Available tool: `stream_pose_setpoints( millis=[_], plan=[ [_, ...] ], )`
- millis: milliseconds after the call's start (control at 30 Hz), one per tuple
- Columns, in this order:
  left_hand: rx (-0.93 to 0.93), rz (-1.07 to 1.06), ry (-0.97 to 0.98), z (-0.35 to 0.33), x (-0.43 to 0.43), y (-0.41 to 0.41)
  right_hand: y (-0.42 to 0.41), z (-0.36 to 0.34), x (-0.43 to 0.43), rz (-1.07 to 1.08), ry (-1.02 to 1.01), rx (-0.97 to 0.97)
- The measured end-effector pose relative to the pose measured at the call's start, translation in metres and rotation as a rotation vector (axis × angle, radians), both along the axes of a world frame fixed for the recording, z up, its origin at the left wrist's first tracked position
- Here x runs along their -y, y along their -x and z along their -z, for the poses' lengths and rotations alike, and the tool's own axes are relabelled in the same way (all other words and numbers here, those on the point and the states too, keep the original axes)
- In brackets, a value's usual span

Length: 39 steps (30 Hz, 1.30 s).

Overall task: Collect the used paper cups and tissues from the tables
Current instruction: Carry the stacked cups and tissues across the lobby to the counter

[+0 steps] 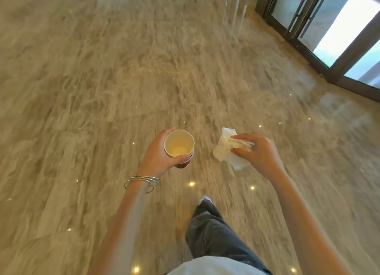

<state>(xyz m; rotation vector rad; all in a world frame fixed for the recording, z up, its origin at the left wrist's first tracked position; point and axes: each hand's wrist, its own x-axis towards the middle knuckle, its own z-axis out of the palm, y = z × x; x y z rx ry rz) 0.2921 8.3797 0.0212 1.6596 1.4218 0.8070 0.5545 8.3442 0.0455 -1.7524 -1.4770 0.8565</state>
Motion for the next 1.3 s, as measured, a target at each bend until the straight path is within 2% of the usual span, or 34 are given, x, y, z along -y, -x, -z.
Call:
stream_pose_setpoints(
  millis=[400,667,1000,1300],
  plan=[
    [0.034,-0.029,-0.014,-0.024,-0.275,-0.057,-0.054,-0.029,-0.280,-0.028,-0.003,-0.070],
    [0.032,0.010,-0.036,-0.005,-0.462,-0.049,-0.048,-0.005,-0.469,-0.008,0.019,-0.016],
    [0.024,0.051,-0.064,-0.042,-0.712,-0.032,-0.036,-0.028,-0.698,0.051,0.005,0.018],
    [0.000,0.055,0.000,-0.009,-0.882,-0.052,-0.054,0.002,-0.879,0.036,0.031,0.044]
  ],
)
